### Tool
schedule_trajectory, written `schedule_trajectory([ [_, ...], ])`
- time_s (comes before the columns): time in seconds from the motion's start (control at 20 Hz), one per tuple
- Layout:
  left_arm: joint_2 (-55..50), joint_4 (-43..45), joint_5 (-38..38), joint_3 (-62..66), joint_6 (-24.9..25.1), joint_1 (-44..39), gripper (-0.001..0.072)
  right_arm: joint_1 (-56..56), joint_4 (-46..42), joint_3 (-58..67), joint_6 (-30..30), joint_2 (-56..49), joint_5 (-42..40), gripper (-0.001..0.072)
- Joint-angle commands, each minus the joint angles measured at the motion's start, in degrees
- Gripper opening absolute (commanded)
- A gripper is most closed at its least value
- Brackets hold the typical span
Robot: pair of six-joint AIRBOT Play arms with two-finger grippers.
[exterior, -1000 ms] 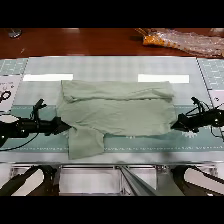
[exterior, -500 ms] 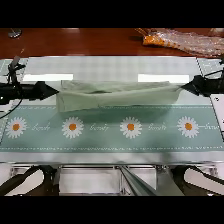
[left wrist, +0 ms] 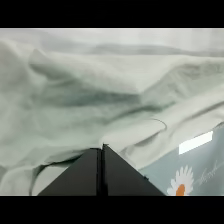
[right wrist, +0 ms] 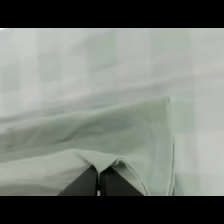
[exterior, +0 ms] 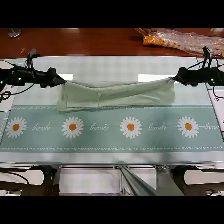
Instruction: Fold the shirts.
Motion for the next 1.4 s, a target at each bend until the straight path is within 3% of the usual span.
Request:
schedule_trajectory([
  [0.0,-6.56,0.02,-0.02,5.79,-1.01,-0.13,0.002,0.63,-2.05,0.85,0.94,-3.1,-3.52,0.0016],
  [0.3,-11.1,0.02,2.56,7.85,-1.99,0.2,0.0021,0.63,-2.21,0.83,1.01,-4.35,-5.84,0.0017],
  [0.55,-15.41,1.75,-3.91,7.85,-5.42,-0.02,0.0039,0.66,-4.79,0.83,1.16,-6.03,-2.29,0.0025],
  [0.65,-15.21,1.64,-3.93,7.89,-5.42,0.13,0.0222,0.63,-4.61,0.83,1.11,-6.01,-2.27,0.0234],
  [0.75,-13.81,1.57,-4.37,7.91,-5.42,1.11,0.0379,0.33,-4.9,1.07,0.11,-5.07,-1.79,0.0372],
  [0.9,-10.03,1.7,-6.21,9.18,-5.4,4.57,0.0397,-2.54,-14.05,5.42,0.66,-0.92,0.79,0.044],
  [1.0,-6.43,1.73,-6.73,9.92,-5.14,6.86,0.0397,-6.34,-23.17,9.86,6.38,0.07,8.07,0.0543],
  [1.05,-4.42,1.73,-6.73,9.92,-4.17,7.41,0.0396,-9.2,-22.12,10.8,5.88,-0.48,13.33,0.0545],
  [1.2,-0.2,1.75,-6.95,9.92,-2.29,7.21,0.0397,-16.68,-7.37,9.73,4.7,-5.27,25.55,0.0603],
  [1.35,1.33,1.73,-7.78,9.92,-2.16,5.79,0.0397,-16.98,-2.32,6.84,5.11,-9.27,25.88,0.0603],
])
